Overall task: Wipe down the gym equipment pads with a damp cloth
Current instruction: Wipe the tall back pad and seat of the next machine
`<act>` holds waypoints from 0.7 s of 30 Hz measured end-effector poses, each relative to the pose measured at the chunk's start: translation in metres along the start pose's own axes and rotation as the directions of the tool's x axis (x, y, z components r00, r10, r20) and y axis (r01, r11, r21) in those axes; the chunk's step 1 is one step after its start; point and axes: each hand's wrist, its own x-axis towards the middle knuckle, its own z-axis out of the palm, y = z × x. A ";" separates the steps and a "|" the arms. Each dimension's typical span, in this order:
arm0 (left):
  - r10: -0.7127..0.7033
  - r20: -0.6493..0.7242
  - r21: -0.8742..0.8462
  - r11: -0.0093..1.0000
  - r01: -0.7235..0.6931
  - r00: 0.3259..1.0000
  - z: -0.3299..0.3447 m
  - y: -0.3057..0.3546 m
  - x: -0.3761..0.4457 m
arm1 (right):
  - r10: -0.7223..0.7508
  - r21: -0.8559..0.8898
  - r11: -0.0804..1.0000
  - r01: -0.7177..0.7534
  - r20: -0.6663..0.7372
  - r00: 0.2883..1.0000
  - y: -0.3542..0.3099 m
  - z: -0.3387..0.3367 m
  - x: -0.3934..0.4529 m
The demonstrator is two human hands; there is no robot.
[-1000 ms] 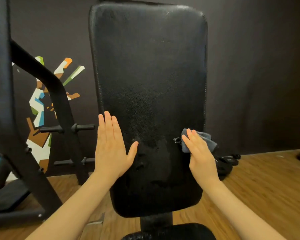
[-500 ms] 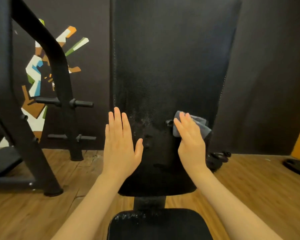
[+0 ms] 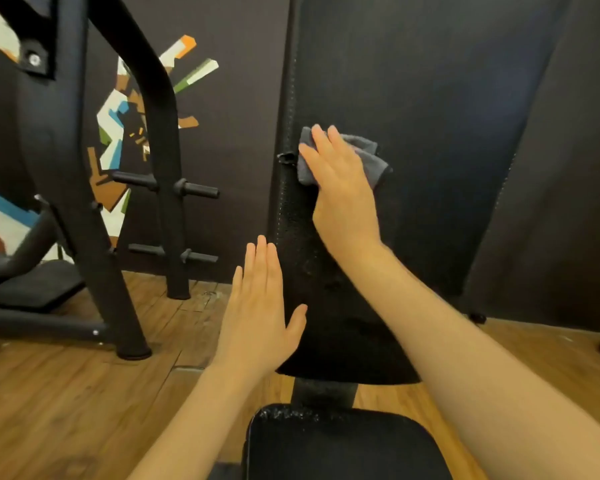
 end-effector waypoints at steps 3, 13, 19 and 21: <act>0.030 0.018 -0.070 0.997 -0.028 0.999 0.006 -0.009 -0.007 | -0.015 0.038 0.999 0.018 -0.063 0.998 -0.008 0.028 -0.046; 0.073 0.083 -0.210 0.976 -0.054 0.994 0.017 -0.031 -0.027 | -0.162 0.019 0.986 0.163 -0.041 0.986 -0.007 0.002 -0.029; 0.073 0.091 -0.243 0.969 -0.049 0.993 0.028 -0.033 -0.030 | -0.076 -0.003 0.997 0.076 -0.050 0.996 -0.011 0.036 -0.050; 0.079 0.097 -0.240 0.969 -0.053 0.992 0.031 -0.036 -0.033 | -0.157 0.009 0.988 0.157 0.020 0.987 -0.011 0.045 -0.094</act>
